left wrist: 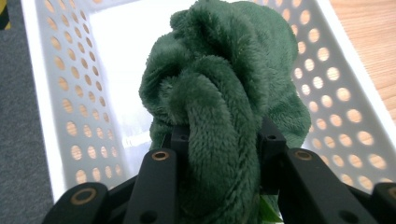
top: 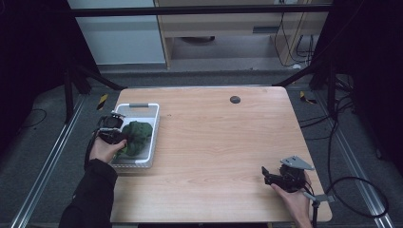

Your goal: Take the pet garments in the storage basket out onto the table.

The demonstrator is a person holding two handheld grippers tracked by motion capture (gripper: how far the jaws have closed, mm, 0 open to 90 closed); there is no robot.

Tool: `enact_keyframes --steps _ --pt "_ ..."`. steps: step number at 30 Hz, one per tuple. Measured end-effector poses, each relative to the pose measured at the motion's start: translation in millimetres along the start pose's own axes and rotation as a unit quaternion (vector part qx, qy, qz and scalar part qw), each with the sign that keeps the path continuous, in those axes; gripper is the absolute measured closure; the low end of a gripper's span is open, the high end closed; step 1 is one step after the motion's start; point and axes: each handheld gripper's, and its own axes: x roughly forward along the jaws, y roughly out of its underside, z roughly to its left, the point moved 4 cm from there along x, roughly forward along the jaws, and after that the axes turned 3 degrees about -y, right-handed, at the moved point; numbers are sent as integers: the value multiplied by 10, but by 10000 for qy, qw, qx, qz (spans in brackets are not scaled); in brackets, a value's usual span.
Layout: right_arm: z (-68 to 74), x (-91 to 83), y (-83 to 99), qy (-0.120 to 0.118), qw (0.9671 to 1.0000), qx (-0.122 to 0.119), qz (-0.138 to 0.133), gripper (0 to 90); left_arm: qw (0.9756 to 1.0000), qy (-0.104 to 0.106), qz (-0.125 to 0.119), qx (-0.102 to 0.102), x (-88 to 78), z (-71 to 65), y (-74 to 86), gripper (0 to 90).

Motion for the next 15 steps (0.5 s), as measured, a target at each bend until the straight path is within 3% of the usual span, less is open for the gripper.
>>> enact_keyframes --steps 8,15 --pt "-1 -5 1 11 10000 6 -10 111 9998 8 -194 98 -218 -14 -47 672" --pt "8 -12 -5 24 10000 -3 -24 110 9993 -104 -303 205 -385 -3 -74 672"
